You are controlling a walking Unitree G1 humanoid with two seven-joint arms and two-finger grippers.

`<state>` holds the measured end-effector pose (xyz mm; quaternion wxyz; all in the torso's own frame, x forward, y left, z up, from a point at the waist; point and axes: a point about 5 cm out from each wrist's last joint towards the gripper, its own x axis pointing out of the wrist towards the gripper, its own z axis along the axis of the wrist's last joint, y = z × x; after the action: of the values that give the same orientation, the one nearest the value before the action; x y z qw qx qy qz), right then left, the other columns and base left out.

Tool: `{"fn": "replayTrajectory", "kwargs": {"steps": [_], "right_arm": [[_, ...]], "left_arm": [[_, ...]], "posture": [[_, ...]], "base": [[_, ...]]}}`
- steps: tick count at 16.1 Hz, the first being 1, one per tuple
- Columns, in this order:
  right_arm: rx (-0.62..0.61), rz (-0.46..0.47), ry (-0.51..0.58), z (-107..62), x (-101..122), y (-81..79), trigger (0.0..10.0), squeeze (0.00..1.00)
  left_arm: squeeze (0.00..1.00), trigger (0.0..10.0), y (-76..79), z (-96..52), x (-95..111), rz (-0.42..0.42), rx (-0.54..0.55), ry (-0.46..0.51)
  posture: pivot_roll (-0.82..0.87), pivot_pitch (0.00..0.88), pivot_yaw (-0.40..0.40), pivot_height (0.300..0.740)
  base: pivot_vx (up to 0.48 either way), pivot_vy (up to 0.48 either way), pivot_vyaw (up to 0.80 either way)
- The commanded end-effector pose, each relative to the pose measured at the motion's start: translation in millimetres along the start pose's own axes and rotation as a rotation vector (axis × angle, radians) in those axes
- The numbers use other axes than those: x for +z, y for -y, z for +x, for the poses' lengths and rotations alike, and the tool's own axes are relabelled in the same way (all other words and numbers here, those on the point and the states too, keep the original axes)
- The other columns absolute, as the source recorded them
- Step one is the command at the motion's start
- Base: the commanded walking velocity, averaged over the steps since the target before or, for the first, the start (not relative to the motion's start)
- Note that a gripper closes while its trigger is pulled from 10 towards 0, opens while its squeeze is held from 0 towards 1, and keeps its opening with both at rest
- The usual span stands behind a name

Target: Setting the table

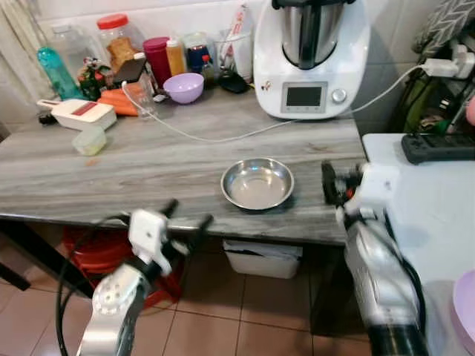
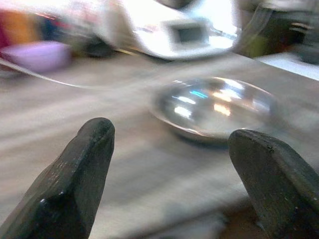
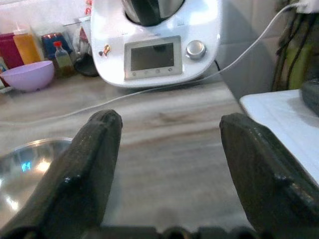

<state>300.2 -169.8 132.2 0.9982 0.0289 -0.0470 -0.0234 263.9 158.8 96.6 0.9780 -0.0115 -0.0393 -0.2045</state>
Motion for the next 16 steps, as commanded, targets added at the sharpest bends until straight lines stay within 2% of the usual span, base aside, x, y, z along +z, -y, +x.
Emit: {"fn": "replayTrajectory", "kwargs": {"steps": [1, 3, 4, 5, 6, 7, 8, 9, 12, 16], "right_arm": [[0.023, -0.009, 0.036, -2.6, 8, -7.1, 10.0, 1.00], [0.006, -0.029, 0.043, -18.5, 8, -2.3, 10.0, 1.00], [0.008, -0.038, 0.044, -20.7, 8, -1.9, 10.0, 1.00], [0.007, -0.050, 0.058, -28.9, 13, 0.0, 10.0, 1.00], [0.014, -0.056, 0.071, -32.7, 17, 0.6, 10.0, 0.57], [0.028, -0.066, 0.079, -34.9, 19, 0.2, 10.0, 0.57], [0.039, -0.094, 0.079, -37.2, 20, -0.3, 10.0, 0.00], [0.034, -0.078, 0.058, -38.0, 18, -0.9, 10.0, 0.00], [0.048, -0.084, 0.051, -39.7, 17, -5.6, 10.0, 0.00], [0.040, -0.075, 0.030, -45.5, 9, -3.2, 10.0, 0.00]], "left_arm": [[0.00, 10.0, -7.2, 1.4, 1, 0.021, 0.067, -0.002], [0.00, 10.0, -13.3, 5.0, 0, 0.031, 0.171, -0.016], [0.00, 10.0, -14.1, 5.5, 0, 0.030, 0.185, -0.019], [0.00, 10.0, -16.8, 7.1, -1, 0.062, 0.235, -0.028], [0.00, 10.0, -19.0, 7.9, -1, 0.076, 0.274, -0.031], [0.00, 10.0, -19.6, 8.3, -2, 0.084, 0.295, -0.031], [0.00, 10.0, -18.8, 8.6, -3, 0.075, 0.304, -0.035], [0.00, 10.0, -18.7, 8.7, -4, 0.081, 0.321, -0.041], [0.00, 10.0, -17.8, 9.2, -6, 0.087, 0.354, -0.051], [0.00, 10.0, -15.0, 7.7, -10, 0.085, 0.368, -0.060]], "posture": [[-0.09, 0.006, 0.130, 0.740], [-0.09, 0.004, 0.133, 0.740], [-0.09, 0.004, 0.133, 0.740], [-0.10, 0.007, 0.129, 0.740], [-0.10, 0.009, 0.129, 0.740], [-0.10, 0.012, 0.129, 0.740], [-0.09, 0.014, 0.128, 0.740], [-0.09, 0.016, 0.125, 0.740], [-0.09, 0.018, 0.119, 0.740], [-0.09, 0.018, 0.113, 0.740]], "base": [[0.000, 0.000, 0.00], [0.000, 0.000, 0.00], [0.000, 0.000, 0.00], [0.000, 0.000, 0.00], [0.000, 0.000, 0.00], [0.000, 0.000, 0.00], [0.000, 0.000, 0.00], [0.000, 0.000, 0.00], [0.000, 0.000, -0.78], [0.000, 0.000, -0.78]]}}
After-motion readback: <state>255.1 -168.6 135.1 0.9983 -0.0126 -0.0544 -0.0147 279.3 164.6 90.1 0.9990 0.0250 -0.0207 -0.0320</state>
